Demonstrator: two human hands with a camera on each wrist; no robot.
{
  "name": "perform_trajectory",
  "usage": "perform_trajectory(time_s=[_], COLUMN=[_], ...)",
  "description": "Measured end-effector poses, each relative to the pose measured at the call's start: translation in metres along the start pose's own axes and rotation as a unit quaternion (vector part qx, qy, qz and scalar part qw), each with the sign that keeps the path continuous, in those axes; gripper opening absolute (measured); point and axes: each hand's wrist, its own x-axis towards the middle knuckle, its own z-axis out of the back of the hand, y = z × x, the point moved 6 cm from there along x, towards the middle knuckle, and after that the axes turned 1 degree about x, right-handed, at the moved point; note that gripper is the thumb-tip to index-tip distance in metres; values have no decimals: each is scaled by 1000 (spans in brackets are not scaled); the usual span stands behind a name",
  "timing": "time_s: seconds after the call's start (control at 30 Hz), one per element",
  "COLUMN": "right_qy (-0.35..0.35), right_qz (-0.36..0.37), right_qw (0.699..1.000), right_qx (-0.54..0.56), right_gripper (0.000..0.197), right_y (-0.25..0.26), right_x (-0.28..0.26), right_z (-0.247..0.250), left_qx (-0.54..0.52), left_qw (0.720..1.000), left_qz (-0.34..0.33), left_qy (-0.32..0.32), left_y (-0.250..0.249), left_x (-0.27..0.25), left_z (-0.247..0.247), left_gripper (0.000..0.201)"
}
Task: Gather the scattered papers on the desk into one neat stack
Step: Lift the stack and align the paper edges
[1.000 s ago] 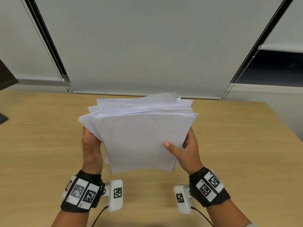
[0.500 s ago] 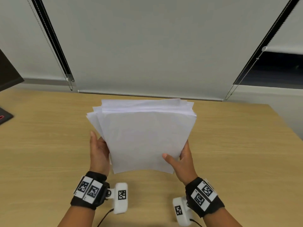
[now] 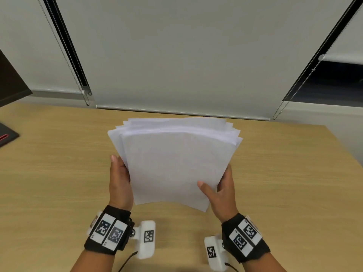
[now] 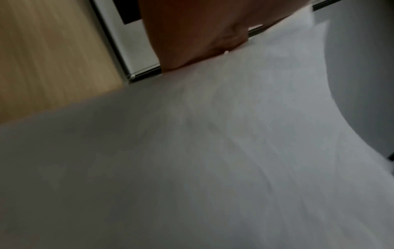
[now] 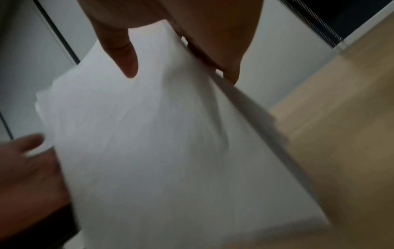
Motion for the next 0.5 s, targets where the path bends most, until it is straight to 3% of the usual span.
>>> perform_trajectory(time_s=[0.2, 0.5], right_qy=[21, 16], right_qz=[47, 41], right_qw=[999, 998], right_qx=[6, 52], right_gripper=[65, 63], right_y=[31, 47], right_x=[19, 30], right_z=[-4, -8], left_qx=[-1, -15], left_qw=[999, 998], left_qz=[-38, -49], left_qy=[17, 27], left_y=[-26, -39], left_x=[8, 10], left_z=[-6, -7], left_gripper=[72, 68])
